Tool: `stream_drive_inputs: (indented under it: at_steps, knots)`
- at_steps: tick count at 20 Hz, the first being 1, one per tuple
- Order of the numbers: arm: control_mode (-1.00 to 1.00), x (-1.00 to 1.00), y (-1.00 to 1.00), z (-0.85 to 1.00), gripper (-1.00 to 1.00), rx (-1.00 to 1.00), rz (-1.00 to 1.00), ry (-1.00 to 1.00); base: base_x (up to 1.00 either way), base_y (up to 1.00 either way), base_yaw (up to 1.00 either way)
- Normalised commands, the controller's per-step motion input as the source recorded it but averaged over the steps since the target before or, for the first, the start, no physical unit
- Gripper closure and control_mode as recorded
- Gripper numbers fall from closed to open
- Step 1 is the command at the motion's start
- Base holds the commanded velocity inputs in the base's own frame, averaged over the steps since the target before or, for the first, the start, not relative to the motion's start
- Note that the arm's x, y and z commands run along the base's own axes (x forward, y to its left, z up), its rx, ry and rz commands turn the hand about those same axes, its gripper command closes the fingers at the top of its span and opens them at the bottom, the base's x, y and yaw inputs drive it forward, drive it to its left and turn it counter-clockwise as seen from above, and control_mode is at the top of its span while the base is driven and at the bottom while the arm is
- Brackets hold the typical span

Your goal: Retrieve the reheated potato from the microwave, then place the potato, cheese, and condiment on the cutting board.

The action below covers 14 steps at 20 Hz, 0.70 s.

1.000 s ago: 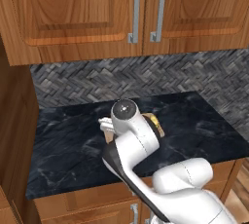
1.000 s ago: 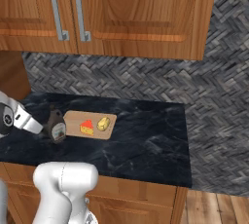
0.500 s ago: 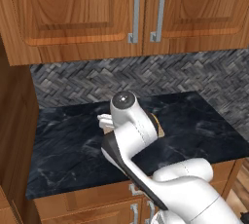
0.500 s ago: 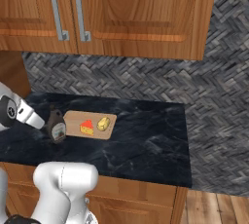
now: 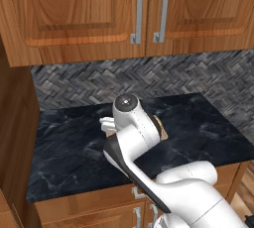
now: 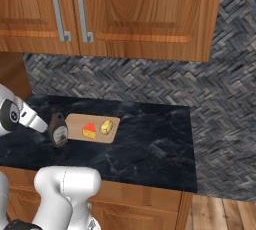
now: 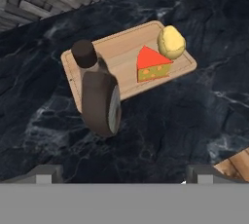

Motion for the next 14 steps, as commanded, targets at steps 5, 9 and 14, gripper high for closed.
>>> stream_drive_inputs:
  at_steps: [5, 9, 14]
  knots:
    - [-1.00, 0.21, 0.00, -0.11, -1.00, 0.00, 0.00, 0.00, 0.00, 0.00, 0.00]
    - [-1.00, 0.22, 0.00, -0.07, -1.00, 0.00, 0.00, 0.03, 0.00, 0.00, 0.00]
    - [-1.00, 0.08, 0.00, -0.09, -1.00, 0.03, 0.00, 0.12, 0.00, 0.00, 0.00]
